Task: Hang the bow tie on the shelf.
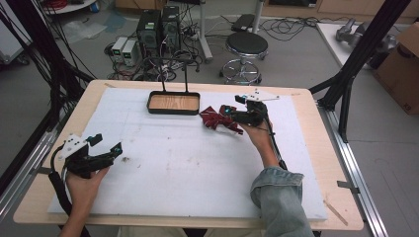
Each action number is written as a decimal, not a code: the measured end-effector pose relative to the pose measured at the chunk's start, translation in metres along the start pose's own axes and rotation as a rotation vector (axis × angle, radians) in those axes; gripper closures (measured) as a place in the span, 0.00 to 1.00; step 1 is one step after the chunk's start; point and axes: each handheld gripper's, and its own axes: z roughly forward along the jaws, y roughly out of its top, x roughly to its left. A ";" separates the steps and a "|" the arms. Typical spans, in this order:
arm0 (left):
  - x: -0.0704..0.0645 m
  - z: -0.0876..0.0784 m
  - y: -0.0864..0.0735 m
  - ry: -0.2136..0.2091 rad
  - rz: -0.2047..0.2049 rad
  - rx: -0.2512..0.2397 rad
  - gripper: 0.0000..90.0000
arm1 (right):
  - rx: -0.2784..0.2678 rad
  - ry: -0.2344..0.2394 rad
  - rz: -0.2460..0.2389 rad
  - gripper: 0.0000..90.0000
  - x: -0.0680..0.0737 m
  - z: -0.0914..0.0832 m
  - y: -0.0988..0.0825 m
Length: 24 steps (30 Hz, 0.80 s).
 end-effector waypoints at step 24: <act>0.000 0.002 0.000 -0.003 0.003 0.007 0.20 | 0.297 0.005 -0.083 0.57 -0.001 0.047 -0.044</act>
